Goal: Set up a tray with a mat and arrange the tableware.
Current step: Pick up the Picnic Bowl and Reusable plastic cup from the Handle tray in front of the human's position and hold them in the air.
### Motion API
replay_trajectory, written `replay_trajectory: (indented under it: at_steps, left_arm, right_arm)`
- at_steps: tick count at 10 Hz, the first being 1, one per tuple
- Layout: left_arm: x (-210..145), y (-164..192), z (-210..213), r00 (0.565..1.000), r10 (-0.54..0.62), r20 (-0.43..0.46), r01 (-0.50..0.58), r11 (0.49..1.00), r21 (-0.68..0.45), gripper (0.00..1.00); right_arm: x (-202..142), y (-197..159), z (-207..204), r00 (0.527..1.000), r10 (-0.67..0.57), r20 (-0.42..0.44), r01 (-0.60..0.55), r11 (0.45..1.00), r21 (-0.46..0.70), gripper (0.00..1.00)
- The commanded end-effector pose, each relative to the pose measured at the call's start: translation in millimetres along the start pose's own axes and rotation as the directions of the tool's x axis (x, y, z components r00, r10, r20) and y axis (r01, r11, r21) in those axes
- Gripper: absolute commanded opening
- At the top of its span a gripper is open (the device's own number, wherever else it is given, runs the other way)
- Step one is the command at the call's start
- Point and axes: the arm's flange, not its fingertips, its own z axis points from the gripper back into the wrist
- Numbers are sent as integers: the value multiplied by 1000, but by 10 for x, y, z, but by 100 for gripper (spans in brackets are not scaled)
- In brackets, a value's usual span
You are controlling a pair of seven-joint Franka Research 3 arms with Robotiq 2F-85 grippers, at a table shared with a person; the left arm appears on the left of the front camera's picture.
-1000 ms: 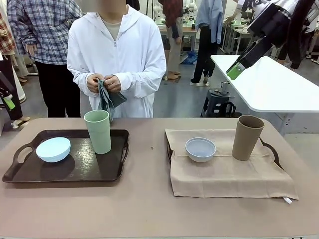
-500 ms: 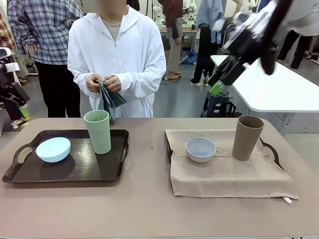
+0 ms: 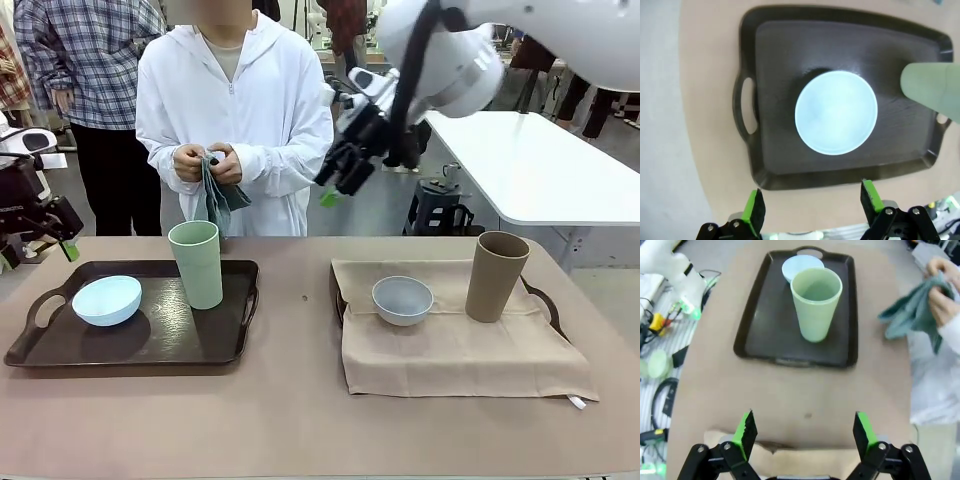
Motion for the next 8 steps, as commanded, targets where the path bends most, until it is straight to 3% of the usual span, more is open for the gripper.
replay_trajectory:
  at_steps: [1,4,8]
  left_arm:
    - [26,-47,-95,999,31,36,-32,999,34,100]
    - [86,-55,-140,998,27,57,-29,999,22,100]
    - [139,-68,-164,998,29,57,-29,1000,-5,100]
  right_arm:
    - [283,-196,-325,998,-56,-20,57,998,21,100]
    - [474,-283,-706,986,-168,6,168,986,-16,100]
    - [480,-298,-841,981,-190,-28,189,982,-13,100]
